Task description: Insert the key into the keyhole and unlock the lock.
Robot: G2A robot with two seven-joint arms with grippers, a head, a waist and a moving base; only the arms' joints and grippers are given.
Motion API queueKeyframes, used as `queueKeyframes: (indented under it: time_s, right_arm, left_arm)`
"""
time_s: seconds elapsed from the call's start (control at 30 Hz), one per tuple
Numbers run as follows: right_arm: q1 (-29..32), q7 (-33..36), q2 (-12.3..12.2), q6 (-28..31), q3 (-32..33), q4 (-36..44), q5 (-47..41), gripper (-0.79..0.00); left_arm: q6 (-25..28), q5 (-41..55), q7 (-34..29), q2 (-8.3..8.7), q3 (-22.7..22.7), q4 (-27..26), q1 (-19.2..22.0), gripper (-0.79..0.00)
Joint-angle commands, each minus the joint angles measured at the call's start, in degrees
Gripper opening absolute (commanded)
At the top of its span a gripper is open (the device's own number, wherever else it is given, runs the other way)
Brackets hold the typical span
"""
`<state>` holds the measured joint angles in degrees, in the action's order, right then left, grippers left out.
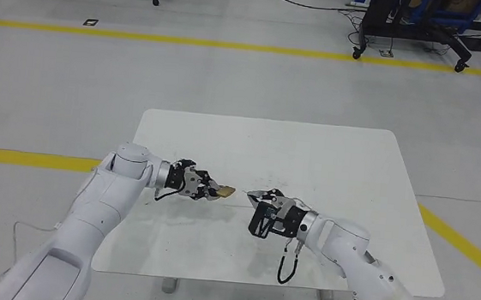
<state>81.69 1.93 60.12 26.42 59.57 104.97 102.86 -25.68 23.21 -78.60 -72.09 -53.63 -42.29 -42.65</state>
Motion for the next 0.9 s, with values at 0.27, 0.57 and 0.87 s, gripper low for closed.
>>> queueKeyframes:
  time_s: [0.27,0.57,0.87]
  right_arm:
    - [-1.2,1.2,0.7,-0.1,-4.1,-0.4,6.2,-0.785]
    - [-1.5,-0.2,0.8,0.4,-4.7,-0.6,7.3,-0.785]
    - [-1.6,0.3,1.0,0.7,-5.2,-0.8,8.5,-0.785]
  left_arm:
    - [1.2,0.3,-0.7,0.32,1.6,-0.1,0.6,-0.785]
    - [1.9,-0.2,-0.5,0.56,2.1,-0.7,0.4,-0.785]
    - [2.2,-0.7,-0.3,0.72,2.7,-1.6,0.0,-0.785]
